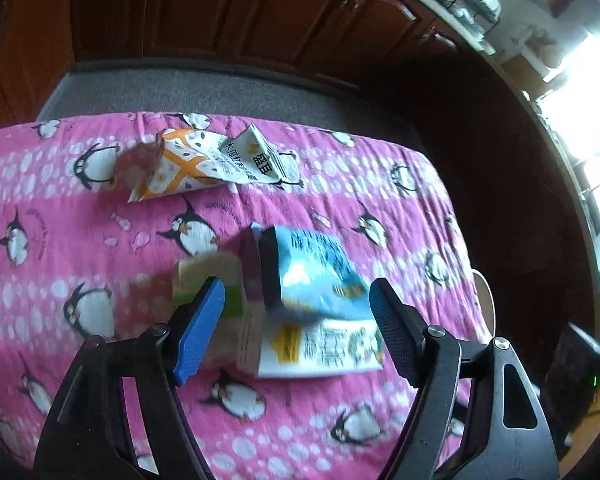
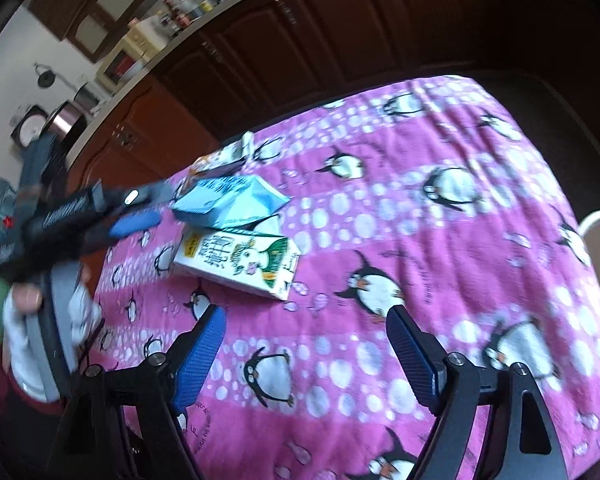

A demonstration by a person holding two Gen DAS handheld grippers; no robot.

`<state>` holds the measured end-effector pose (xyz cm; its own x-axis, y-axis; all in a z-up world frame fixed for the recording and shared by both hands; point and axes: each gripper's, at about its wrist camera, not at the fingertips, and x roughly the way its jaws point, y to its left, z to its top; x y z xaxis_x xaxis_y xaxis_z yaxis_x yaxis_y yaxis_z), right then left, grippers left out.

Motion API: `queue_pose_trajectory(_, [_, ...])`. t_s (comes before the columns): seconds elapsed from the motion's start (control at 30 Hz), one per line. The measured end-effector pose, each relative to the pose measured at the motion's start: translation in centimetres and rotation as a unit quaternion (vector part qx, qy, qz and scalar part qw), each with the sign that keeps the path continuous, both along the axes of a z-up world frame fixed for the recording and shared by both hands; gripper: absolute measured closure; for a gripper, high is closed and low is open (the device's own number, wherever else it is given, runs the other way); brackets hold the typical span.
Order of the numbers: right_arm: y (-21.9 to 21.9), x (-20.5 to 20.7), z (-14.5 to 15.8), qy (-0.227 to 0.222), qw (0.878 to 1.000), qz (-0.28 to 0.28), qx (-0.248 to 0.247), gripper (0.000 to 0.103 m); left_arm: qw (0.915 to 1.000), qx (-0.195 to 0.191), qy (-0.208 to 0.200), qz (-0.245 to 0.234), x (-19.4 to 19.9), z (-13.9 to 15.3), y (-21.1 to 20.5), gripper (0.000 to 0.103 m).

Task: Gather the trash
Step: 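Grasp the green-striped tissue pack with left tool while right tool grasps blue snack packet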

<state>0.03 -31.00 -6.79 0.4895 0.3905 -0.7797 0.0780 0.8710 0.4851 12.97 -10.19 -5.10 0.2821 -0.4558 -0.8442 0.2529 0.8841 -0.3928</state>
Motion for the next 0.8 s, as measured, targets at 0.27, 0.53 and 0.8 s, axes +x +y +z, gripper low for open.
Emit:
queue_pose_trajectory(0.27, [0.1, 1.2, -1.3, 0.013, 1.0, 0.01, 0.009, 0.022, 0.9986, 0.035, 0.036, -0.019, 3.0, -3.4, -3.3, 0.029])
queue_pose_trajectory(0.53, [0.2, 2.7, -1.5, 0.008, 1.0, 0.024, 0.009, 0.022, 0.9973, 0.051, 0.01, -0.052, 2.4, -3.4, -4.6, 0.049])
queue_pose_trajectory(0.8, [2.1, 5.2, -1.4, -0.011, 0.998, 0.054, 0.004, 0.022, 0.9987, 0.029, -0.036, -0.024, 1.0, 0.4, -0.6, 0.094])
